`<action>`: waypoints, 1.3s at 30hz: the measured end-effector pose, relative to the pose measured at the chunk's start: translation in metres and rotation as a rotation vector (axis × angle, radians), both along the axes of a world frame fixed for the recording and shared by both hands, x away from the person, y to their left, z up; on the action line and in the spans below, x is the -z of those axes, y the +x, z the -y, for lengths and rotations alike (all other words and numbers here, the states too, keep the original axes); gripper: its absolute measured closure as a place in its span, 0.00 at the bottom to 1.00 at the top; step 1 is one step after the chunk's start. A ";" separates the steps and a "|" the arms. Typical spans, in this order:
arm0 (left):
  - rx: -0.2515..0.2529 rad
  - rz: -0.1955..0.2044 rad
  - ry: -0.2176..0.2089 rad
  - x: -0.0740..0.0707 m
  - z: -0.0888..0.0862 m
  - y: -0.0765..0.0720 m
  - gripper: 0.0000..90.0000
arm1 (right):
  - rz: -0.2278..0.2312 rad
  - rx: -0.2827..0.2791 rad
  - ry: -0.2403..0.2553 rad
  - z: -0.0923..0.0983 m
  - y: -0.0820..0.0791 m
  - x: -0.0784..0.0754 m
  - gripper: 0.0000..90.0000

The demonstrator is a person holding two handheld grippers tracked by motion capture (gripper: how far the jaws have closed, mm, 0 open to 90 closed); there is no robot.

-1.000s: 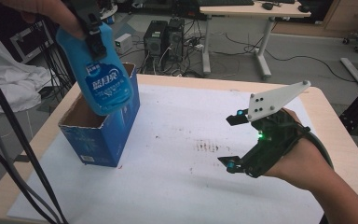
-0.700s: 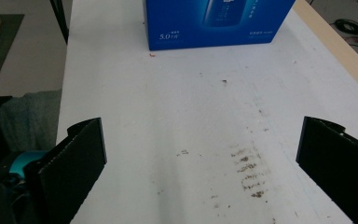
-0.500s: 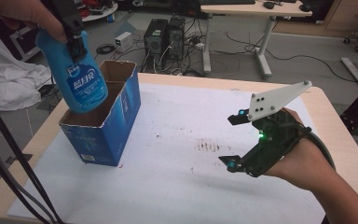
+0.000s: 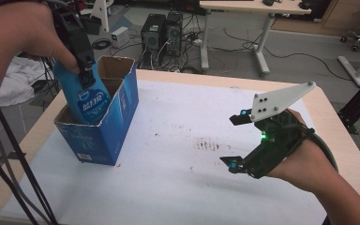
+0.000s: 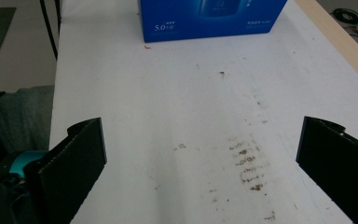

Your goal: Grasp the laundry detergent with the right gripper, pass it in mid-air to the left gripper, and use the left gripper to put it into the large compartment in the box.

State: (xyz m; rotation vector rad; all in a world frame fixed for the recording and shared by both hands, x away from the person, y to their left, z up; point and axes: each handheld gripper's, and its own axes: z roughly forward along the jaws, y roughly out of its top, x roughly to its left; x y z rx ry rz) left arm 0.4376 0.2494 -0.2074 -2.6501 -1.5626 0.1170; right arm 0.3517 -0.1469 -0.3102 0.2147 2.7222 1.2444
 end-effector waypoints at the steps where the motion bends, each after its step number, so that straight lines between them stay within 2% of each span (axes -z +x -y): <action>1: 0.014 -0.002 0.000 0.004 0.000 0.001 0.44 | -0.001 0.002 0.000 0.000 0.000 0.000 0.01; 5: 0.065 -0.012 -0.002 0.021 0.003 0.003 0.44 | -0.003 0.007 -0.005 0.001 0.000 0.001 0.01; 6: 0.065 -0.012 -0.002 0.021 0.003 0.003 0.44 | -0.006 0.009 -0.005 0.001 0.000 0.001 0.01; 7: 0.081 -0.020 -0.001 0.029 0.004 0.004 0.44 | -0.008 0.010 -0.003 0.002 0.000 0.002 0.01; 11: 0.133 -0.019 0.000 0.045 0.005 0.004 0.44 | -0.012 0.014 -0.006 0.002 0.000 0.004 0.01; 12: 0.133 -0.019 0.000 0.045 0.005 0.004 0.44 | -0.012 0.014 -0.006 0.002 0.000 0.004 0.01; 13: 0.178 -0.022 0.004 0.051 0.005 0.004 0.44 | -0.014 0.015 -0.011 0.002 0.000 0.004 0.01; 14: 0.196 -0.018 0.003 0.054 0.005 0.004 0.44 | -0.016 0.017 -0.012 0.002 0.000 0.005 0.01; 21: 0.286 -0.002 0.001 0.073 0.002 0.002 0.44 | -0.018 0.014 -0.015 0.001 0.001 0.006 0.01; 29: 0.338 0.016 -0.015 0.090 -0.001 0.001 0.44 | -0.019 0.014 -0.024 -0.002 0.001 0.009 0.01; 31: 0.338 0.035 -0.033 0.090 -0.001 0.001 0.44 | -0.022 0.015 -0.025 -0.003 0.001 0.009 0.01; 35: 0.368 0.034 -0.032 0.091 0.000 0.001 0.43 | -0.019 0.013 -0.028 -0.004 0.002 0.010 0.01; 39: 0.368 0.036 -0.032 0.092 0.001 0.001 0.43 | -0.024 0.016 -0.027 -0.005 0.002 0.011 0.01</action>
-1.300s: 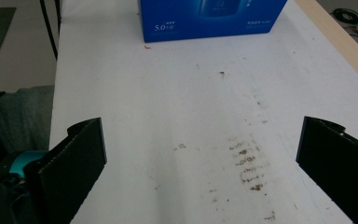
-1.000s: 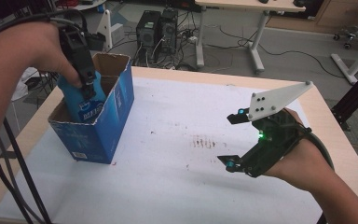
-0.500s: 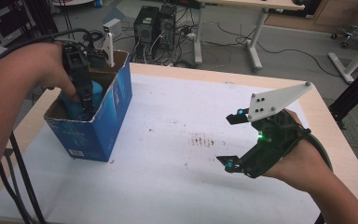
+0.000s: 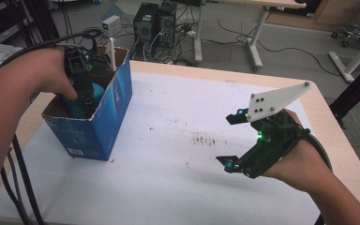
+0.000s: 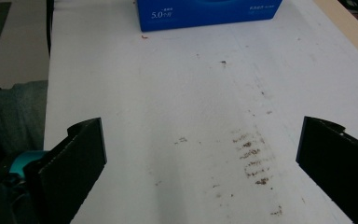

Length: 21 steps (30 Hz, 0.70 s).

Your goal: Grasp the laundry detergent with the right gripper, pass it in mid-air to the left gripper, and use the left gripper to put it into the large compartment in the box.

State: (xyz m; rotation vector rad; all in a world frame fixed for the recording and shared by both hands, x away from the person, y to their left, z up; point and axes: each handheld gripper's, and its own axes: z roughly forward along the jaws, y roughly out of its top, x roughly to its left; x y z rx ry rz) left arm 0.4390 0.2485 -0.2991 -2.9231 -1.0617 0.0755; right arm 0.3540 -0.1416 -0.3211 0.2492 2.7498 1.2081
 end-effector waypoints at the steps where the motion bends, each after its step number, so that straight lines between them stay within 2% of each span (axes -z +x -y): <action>1: 0.000 0.000 0.000 0.000 0.000 0.000 0.43 | 0.000 0.000 0.000 0.000 0.000 0.000 0.01; 13: 0.017 -0.006 -0.009 -0.003 -0.001 -0.002 0.32 | -0.005 -0.004 -0.003 0.000 0.001 0.000 0.01; 21: 0.031 0.008 0.004 -0.014 0.002 -0.005 0.29 | 0.001 -0.004 0.004 0.000 0.000 -0.001 0.01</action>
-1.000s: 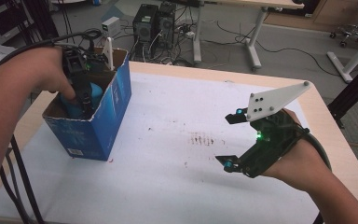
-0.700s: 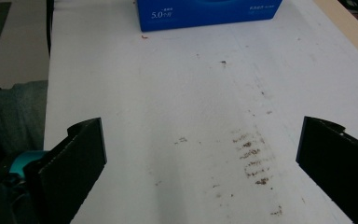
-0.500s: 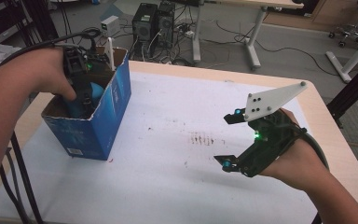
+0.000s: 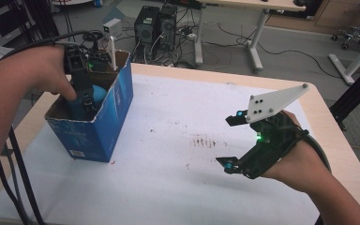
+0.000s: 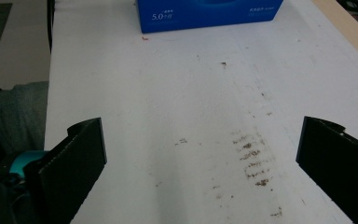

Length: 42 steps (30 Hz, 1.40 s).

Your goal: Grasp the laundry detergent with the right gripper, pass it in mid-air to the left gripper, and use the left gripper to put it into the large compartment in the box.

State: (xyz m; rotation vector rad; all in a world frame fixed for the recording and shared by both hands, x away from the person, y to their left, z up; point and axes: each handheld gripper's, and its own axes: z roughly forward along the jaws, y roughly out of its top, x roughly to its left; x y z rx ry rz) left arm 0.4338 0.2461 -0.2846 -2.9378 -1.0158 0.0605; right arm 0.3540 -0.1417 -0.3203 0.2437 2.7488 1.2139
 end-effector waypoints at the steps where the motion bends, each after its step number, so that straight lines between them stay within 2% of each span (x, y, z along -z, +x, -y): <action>1: 0.004 0.002 0.004 -0.004 0.001 -0.001 0.28 | -0.001 0.002 0.002 0.000 0.000 0.000 0.01; 6: 0.015 0.000 0.015 -0.013 0.002 -0.004 0.25 | -0.003 0.005 0.002 0.002 0.000 -0.001 0.01; 7: 0.023 0.007 0.020 -0.019 0.003 -0.006 0.24 | -0.006 -0.005 0.010 0.003 0.000 -0.002 0.01; 9: 0.023 0.007 0.020 -0.019 0.003 -0.006 0.22 | -0.008 -0.006 0.011 0.004 0.000 -0.003 0.01; 10: 0.033 0.021 0.019 -0.027 0.004 -0.008 0.21 | -0.008 -0.007 0.009 0.004 0.000 -0.003 0.01; 12: 0.033 0.030 0.017 -0.030 0.004 -0.009 0.20 | -0.009 -0.010 0.008 0.005 0.000 -0.004 0.01; 13: 0.044 0.044 0.016 -0.037 0.005 -0.011 0.19 | -0.010 -0.008 0.006 0.005 0.000 -0.005 0.01; 18: 0.060 0.059 0.013 -0.054 0.009 -0.015 0.18 | -0.007 -0.015 -0.010 0.008 0.002 -0.009 0.01; 20: 0.066 0.064 0.012 -0.056 0.010 -0.016 0.15 | -0.012 -0.020 -0.017 0.010 0.003 -0.011 0.01; 21: 0.083 0.079 0.004 -0.062 0.012 -0.017 0.14 | -0.016 -0.030 -0.018 0.012 0.003 -0.014 0.01; 25: 0.095 0.096 -0.016 -0.071 0.019 -0.021 0.07 | -0.020 -0.034 -0.034 0.018 0.005 -0.021 0.01; 28: 0.110 0.094 -0.027 -0.074 0.025 -0.022 0.07 | -0.021 -0.031 -0.050 0.022 0.007 -0.025 0.01; 30: 0.126 0.096 -0.030 -0.076 0.030 -0.024 0.06 | -0.025 -0.024 -0.095 0.028 0.011 -0.032 0.01; 31: 0.140 0.097 -0.031 -0.076 0.033 -0.024 0.06 | -0.025 -0.024 -0.095 0.028 0.011 -0.032 0.01; 36: 0.191 0.093 -0.042 -0.079 0.049 -0.026 0.05 | -0.039 -0.029 -0.161 0.036 0.016 -0.040 0.01; 38: 0.209 0.086 -0.048 -0.078 0.056 -0.026 0.03 | -0.044 -0.037 -0.194 0.039 0.017 -0.043 0.01; 39: 0.219 0.084 -0.048 -0.078 0.060 -0.027 0.02 | -0.050 -0.043 -0.226 0.042 0.020 -0.048 0.01; 40: 0.237 0.079 -0.051 -0.078 0.063 -0.026 0.02 | -0.050 -0.043 -0.226 0.042 0.020 -0.048 0.01; 42: 0.255 0.069 -0.065 -0.077 0.070 -0.027 0.02 | -0.055 -0.046 -0.258 0.046 0.025 -0.052 0.01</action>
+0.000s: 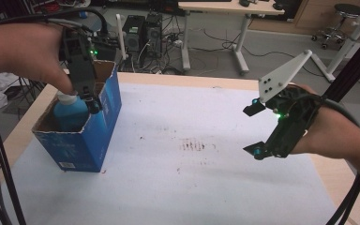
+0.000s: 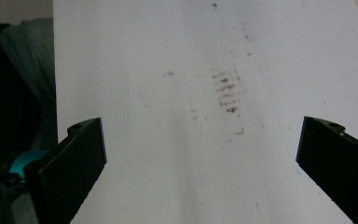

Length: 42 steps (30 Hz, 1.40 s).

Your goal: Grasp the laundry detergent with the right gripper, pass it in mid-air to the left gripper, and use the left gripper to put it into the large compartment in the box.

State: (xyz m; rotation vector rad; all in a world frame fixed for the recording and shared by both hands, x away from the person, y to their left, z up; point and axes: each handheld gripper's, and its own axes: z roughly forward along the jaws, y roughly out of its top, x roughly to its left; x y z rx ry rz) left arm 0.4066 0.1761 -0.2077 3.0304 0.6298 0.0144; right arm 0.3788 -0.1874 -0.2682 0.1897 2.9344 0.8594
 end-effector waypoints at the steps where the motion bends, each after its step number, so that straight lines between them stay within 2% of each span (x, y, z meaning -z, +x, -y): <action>1: 0.016 -0.006 -0.003 0.000 0.004 0.000 0.02 | -0.003 0.001 -0.020 0.002 0.002 -0.002 0.01; 2: 0.033 -0.008 -0.008 0.001 0.008 -0.001 0.02 | -0.010 -0.007 -0.059 0.005 0.008 -0.006 0.01; 3: 0.056 -0.011 -0.015 0.002 0.012 -0.002 0.02 | -0.010 -0.007 -0.059 0.005 0.008 -0.006 0.01; 4: 0.056 -0.011 -0.015 0.002 0.012 -0.002 0.02 | -0.008 -0.006 -0.087 0.006 0.010 -0.008 0.01; 5: 0.109 -0.013 -0.020 0.004 0.023 -0.004 0.02 | -0.004 -0.013 -0.137 0.008 0.014 -0.011 0.01; 10: 0.177 -0.027 -0.012 0.011 0.043 -0.004 0.02 | 0.001 -0.026 -0.223 0.010 0.021 -0.024 0.01; 16: 0.208 -0.037 0.000 0.018 0.055 -0.001 0.02 | -0.007 -0.043 -0.292 0.009 0.027 -0.025 0.01; 17: 0.213 -0.039 0.008 0.022 0.059 0.001 0.02 | -0.015 -0.046 -0.323 0.010 0.030 -0.021 0.01; 18: 0.213 -0.039 0.008 0.022 0.059 0.001 0.02 | -0.015 -0.046 -0.323 0.010 0.030 -0.021 0.01; 20: 0.215 -0.033 0.021 0.028 0.062 0.004 0.02 | -0.026 -0.051 -0.357 0.010 0.034 -0.015 0.01; 23: 0.213 -0.050 0.030 0.039 0.064 0.010 0.02 | -0.034 -0.065 -0.421 0.011 0.042 -0.003 0.01; 28: 0.212 -0.061 0.032 0.049 0.065 0.017 0.02 | -0.042 -0.066 -0.439 0.013 0.048 -0.002 0.01; 32: 0.214 -0.057 0.025 0.049 0.065 0.019 0.02 | -0.035 -0.070 -0.462 0.017 0.052 -0.006 0.01; 42: 0.210 -0.056 0.018 0.049 0.063 0.022 0.02 | -0.021 -0.059 -0.460 0.020 0.055 -0.014 0.01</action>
